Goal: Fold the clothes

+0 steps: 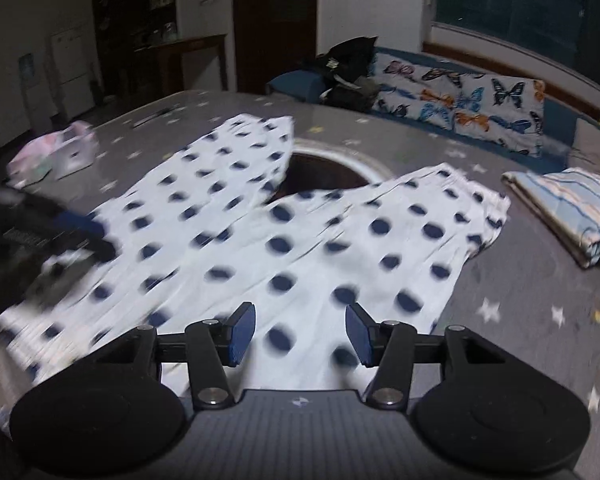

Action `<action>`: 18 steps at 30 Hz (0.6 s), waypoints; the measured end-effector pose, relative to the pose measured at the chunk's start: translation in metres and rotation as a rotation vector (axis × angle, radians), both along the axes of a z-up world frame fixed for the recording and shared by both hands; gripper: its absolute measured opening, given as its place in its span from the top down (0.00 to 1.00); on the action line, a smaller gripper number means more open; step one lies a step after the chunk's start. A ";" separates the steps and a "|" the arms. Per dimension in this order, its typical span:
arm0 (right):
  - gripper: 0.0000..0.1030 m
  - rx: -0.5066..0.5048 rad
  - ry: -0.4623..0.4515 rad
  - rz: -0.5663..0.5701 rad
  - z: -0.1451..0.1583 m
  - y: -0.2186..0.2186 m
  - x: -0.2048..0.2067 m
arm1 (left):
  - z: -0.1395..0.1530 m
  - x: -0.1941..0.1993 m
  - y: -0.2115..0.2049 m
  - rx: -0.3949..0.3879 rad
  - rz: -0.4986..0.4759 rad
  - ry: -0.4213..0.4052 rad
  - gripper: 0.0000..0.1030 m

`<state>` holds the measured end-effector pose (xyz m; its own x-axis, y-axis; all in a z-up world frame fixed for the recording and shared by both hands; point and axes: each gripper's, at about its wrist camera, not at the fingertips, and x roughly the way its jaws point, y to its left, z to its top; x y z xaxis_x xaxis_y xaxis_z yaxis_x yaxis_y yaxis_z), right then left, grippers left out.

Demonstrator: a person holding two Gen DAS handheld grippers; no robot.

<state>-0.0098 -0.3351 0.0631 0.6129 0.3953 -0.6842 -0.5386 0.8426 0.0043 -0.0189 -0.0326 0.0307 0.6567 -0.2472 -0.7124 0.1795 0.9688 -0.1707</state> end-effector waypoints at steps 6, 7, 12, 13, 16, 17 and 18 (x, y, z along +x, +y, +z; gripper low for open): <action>0.51 0.001 0.005 -0.061 -0.016 -0.001 0.041 | -0.001 0.001 0.002 0.000 0.002 0.003 0.48; 0.51 0.001 0.015 -0.075 -0.020 -0.003 0.045 | -0.001 0.000 0.002 0.000 0.000 0.003 0.48; 0.50 -0.011 0.052 -0.146 -0.036 -0.023 0.046 | -0.001 0.001 0.003 -0.002 -0.005 0.006 0.47; 0.51 -0.013 0.053 -0.148 -0.035 -0.027 0.044 | -0.001 0.001 0.003 -0.003 -0.006 0.006 0.46; 0.51 -0.026 0.053 -0.151 -0.032 -0.033 0.042 | -0.002 0.002 0.001 -0.001 -0.011 0.006 0.43; 0.51 -0.029 0.049 -0.150 -0.030 -0.034 0.044 | -0.002 0.002 0.001 0.002 -0.013 0.005 0.42; 0.51 -0.029 0.038 -0.149 -0.027 -0.034 0.047 | -0.002 0.002 0.000 0.002 -0.013 0.005 0.42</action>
<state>0.0372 -0.3690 0.0362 0.6367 0.2816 -0.7179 -0.4075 0.9132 -0.0032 -0.0169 -0.0321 0.0283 0.6500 -0.2543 -0.7162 0.1913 0.9668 -0.1696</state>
